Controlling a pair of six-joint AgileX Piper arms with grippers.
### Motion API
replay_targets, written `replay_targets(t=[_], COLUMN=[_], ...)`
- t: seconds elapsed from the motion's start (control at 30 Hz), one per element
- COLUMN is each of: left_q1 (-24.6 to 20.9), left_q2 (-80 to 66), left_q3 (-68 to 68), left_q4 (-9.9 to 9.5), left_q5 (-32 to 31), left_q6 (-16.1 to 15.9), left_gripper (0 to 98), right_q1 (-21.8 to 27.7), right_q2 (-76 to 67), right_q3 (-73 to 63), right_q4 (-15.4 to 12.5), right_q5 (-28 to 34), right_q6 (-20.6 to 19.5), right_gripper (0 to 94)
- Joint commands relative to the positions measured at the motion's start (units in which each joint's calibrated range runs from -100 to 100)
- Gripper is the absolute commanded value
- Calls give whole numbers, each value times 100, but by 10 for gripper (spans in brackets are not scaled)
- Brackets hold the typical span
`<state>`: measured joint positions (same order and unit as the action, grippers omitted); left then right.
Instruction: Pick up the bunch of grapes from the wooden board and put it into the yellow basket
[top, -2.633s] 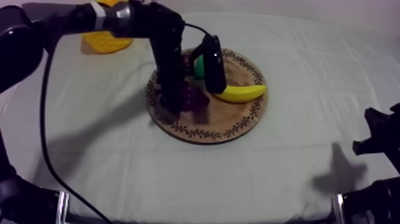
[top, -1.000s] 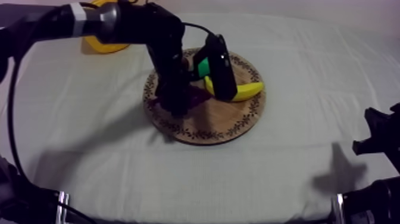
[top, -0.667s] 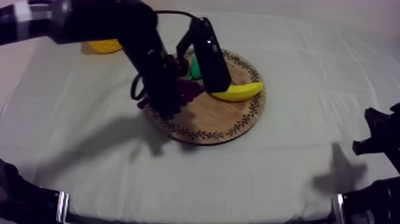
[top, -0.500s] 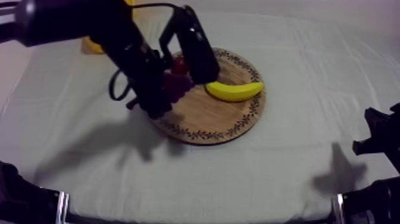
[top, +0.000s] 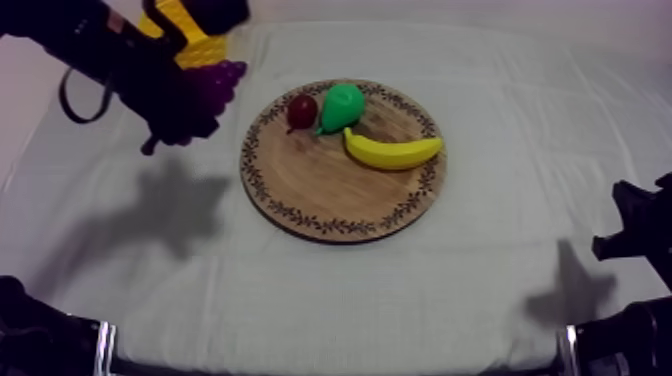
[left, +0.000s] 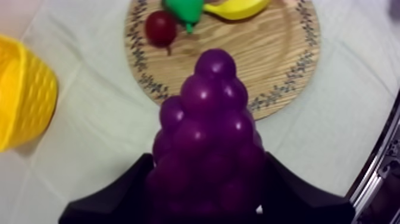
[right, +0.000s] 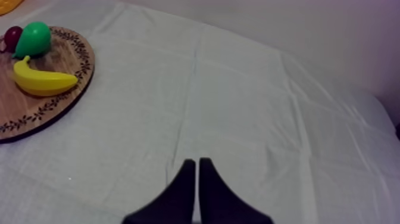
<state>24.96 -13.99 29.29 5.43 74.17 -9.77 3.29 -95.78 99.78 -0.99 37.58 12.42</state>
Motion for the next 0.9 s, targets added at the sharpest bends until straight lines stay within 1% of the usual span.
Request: replay_targets(t=[0.0, 0.23, 0.43, 0.6, 0.73, 0.87], left_q1=[-282, -944, -1385, -1595, -1638, -1650], left_q2=[-138, -137, 278, 731, 1219, 1816], left_q3=[109, 381, 25, -757, -1658, -2647], left_q4=[56, 120, 72, 6, -100, -125], left_q5=[-33, -167, -201, -27, 236, 443], left_q6=[-9, 21, 70, 177, 326, 399], left_gripper=[340, 326, 318, 317, 317, 316], right_q1=[0, 0, 0, 0, 0, 0], right_q2=[2, 2, 2, 2, 2, 2], right_q3=[-1, -1, -1, -1, -1, -1], right_q4=[-1, -1, -1, -1, -1, -1], right_q5=[0, 0, 0, 0, 0, 0], right_q6=[1, 1, 0, 1, 1, 1], right_gripper=[3, 3, 3, 3, 3, 3])
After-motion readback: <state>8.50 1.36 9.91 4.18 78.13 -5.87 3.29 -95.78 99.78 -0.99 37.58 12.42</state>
